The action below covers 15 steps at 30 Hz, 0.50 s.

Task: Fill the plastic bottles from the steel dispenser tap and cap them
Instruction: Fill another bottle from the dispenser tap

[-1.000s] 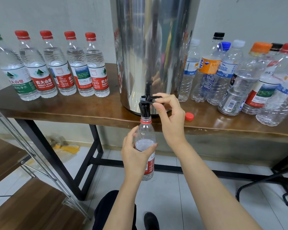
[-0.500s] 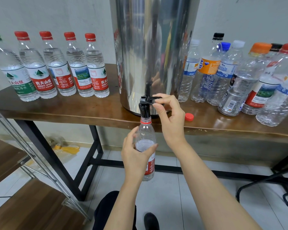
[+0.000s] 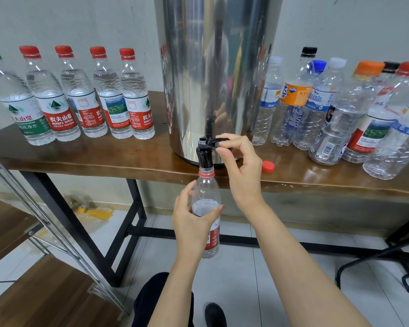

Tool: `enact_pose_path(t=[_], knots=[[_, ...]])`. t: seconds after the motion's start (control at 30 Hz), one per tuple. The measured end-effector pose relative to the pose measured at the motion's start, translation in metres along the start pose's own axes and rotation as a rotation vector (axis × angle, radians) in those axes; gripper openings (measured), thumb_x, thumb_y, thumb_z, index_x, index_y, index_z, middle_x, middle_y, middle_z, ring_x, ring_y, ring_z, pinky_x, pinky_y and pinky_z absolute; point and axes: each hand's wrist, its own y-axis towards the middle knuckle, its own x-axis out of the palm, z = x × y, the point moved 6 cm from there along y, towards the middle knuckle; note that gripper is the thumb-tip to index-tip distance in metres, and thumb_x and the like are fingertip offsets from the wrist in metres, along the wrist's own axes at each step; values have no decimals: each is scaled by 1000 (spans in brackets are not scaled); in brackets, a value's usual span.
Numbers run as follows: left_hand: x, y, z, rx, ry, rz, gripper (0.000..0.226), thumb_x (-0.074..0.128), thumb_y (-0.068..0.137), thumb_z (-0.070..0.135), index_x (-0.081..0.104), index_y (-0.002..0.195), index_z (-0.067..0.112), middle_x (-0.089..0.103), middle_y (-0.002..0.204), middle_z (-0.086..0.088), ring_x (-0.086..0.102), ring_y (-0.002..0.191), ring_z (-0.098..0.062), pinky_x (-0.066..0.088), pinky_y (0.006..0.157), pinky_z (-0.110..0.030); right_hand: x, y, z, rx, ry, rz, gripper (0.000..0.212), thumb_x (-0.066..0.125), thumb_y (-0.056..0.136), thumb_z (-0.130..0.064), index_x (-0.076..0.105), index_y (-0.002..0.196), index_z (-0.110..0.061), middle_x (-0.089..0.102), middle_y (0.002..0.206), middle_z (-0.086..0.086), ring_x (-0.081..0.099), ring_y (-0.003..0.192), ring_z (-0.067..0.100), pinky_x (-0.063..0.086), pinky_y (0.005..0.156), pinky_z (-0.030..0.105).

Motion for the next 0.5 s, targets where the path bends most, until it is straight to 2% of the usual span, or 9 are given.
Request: enact_pose_path(t=[0.1, 0.23, 0.4, 0.5], knots=[[0, 0, 0, 0, -1, -1, 75, 90, 68, 19, 52, 129, 40, 57, 126, 15, 55, 116, -5, 47, 84, -14, 0, 0, 0, 3, 2, -4, 12, 57, 92, -34, 63, 97, -25, 65, 111, -13, 61, 109, 17, 50, 87, 30], [0, 0, -1, -7, -16, 2, 75, 90, 68, 18, 53, 128, 40, 58, 126, 13, 57, 116, -8, 53, 90, -26, 0, 0, 0, 8, 6, -5, 13, 57, 92, -34, 64, 97, -24, 66, 111, -12, 61, 110, 18, 50, 88, 32], [0, 0, -1, -12, -15, 0, 76, 90, 67, 19, 54, 133, 33, 60, 128, 11, 58, 117, -13, 56, 93, -33, 0, 0, -2, 5, 22, -15, 5, 57, 92, -34, 61, 95, -35, 67, 112, -7, 61, 111, 17, 51, 86, 33], [1, 0, -1, -22, -23, -3, 76, 90, 67, 19, 54, 132, 34, 60, 128, 11, 58, 118, -14, 56, 94, -38, 0, 0, -2, 17, 22, -16, 7, 57, 92, -34, 62, 96, -32, 67, 112, -6, 61, 111, 17, 51, 87, 33]])
